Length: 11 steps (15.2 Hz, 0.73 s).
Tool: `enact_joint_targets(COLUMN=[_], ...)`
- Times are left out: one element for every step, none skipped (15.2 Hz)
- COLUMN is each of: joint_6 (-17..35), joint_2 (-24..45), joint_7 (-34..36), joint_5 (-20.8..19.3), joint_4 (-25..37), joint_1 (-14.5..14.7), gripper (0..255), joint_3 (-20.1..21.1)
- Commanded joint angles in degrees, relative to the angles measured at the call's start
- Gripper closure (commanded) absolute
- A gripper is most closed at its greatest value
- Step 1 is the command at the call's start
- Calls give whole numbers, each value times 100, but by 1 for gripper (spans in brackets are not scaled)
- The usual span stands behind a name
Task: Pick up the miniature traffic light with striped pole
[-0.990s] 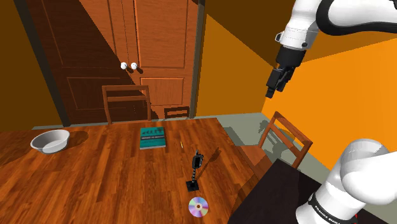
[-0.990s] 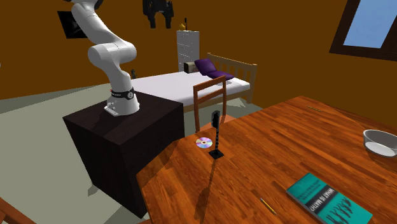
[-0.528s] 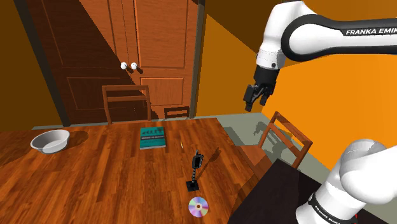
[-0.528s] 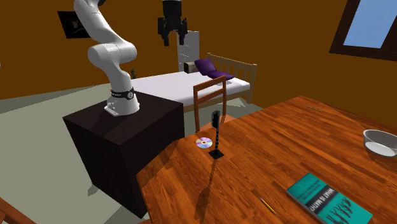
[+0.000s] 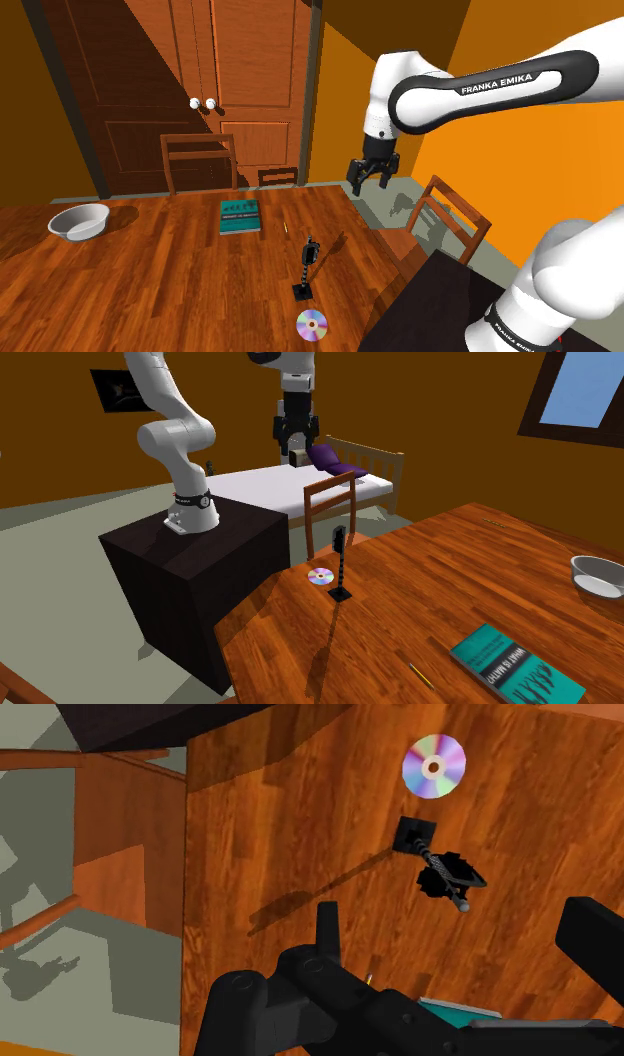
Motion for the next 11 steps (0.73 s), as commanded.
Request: enact_joint_targets(joint_6=[326, 466, 602, 734, 861, 983, 1100, 1211, 1316, 1415, 1508], joint_2=[415, 628, 846, 1067, 1293, 1521, 1751, 1984, 2218, 2453, 2689], joint_7=[325, 478, 631, 787, 944, 1102, 1262, 1421, 1580, 1739, 1895], joint_5=[-17, -40, -69, -106, -148, -197, -251, -311, -374, -440, -507], joint_4=[33, 74, 123, 178, 242, 312, 390, 475, 566, 665, 770], joint_1=[-48, -73, -98, -120, -140, -157, -172, -182, -187, -188, -182], gripper=[0, 0, 0, 0, 0, 0, 0, 0, 0, 0, 0], joint_3=[125, 176, 223, 265, 302, 334, 360, 379, 390, 395, 391])
